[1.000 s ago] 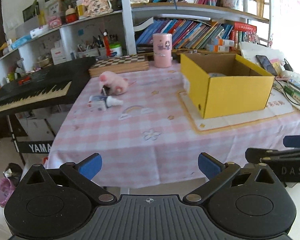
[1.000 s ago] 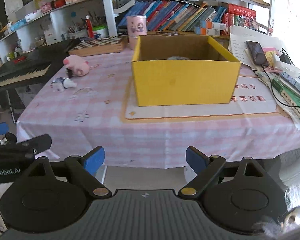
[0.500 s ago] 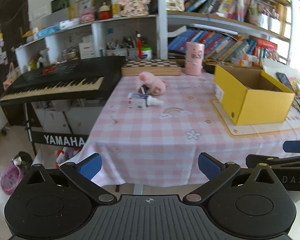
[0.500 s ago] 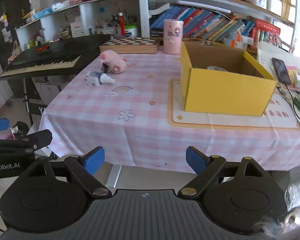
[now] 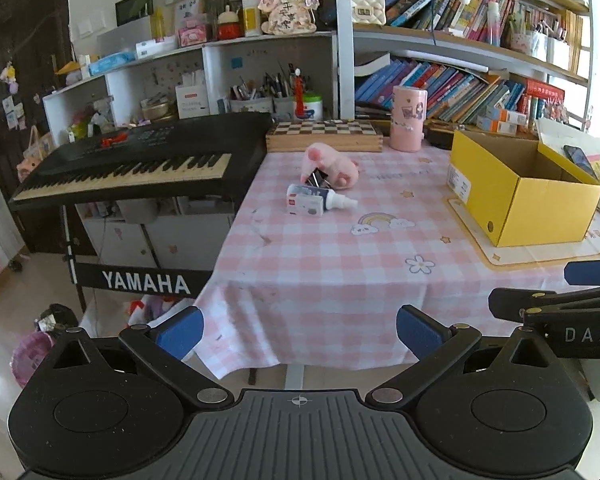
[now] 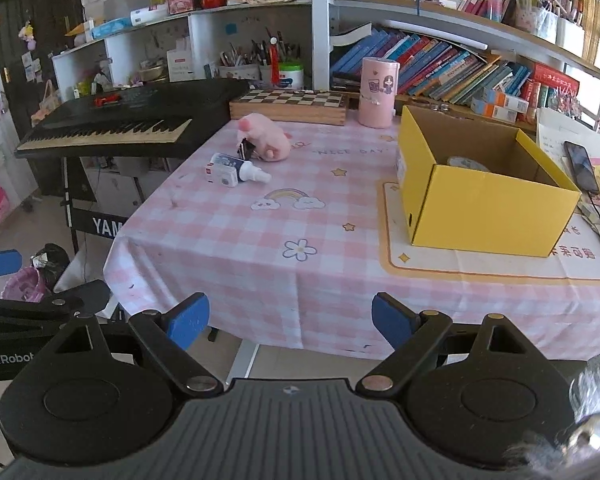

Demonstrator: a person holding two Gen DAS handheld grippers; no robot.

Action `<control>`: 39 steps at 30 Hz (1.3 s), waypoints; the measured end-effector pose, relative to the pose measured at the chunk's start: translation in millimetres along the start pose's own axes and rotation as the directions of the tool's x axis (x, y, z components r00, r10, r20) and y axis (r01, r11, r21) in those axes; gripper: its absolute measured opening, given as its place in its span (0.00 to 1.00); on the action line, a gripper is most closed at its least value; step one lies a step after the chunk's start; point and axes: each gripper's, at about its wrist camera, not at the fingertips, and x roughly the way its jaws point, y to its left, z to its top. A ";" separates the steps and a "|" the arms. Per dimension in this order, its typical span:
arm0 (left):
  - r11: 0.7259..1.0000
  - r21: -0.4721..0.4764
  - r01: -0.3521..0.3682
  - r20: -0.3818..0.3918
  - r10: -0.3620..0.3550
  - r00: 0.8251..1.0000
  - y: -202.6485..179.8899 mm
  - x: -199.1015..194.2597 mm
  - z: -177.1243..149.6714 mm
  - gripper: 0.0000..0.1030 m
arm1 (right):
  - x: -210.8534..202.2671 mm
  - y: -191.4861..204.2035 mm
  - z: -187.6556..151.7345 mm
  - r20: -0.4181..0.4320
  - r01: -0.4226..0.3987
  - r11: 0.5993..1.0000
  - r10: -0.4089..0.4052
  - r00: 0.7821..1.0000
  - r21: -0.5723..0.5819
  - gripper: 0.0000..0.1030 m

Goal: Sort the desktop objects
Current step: 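Withdraw both open tools from the box back toward the plush pig, then grasp the small white box with the left tool while the right tool grasps the glue bottle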

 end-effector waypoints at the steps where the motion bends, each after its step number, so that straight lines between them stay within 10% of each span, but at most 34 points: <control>1: 1.000 -0.001 0.001 0.001 -0.001 1.000 0.4 1.1 0.4 1.00 | 1.0 0.8 0.6 -0.001 -0.001 1.000 0.001 1.000 -0.003 0.86; 39: 0.992 -0.074 -0.099 -0.159 0.086 0.984 -10.5 200.2 104.1 0.99 | 197.5 -56.6 143.3 -0.050 -0.156 0.987 0.155 0.987 -0.034 0.76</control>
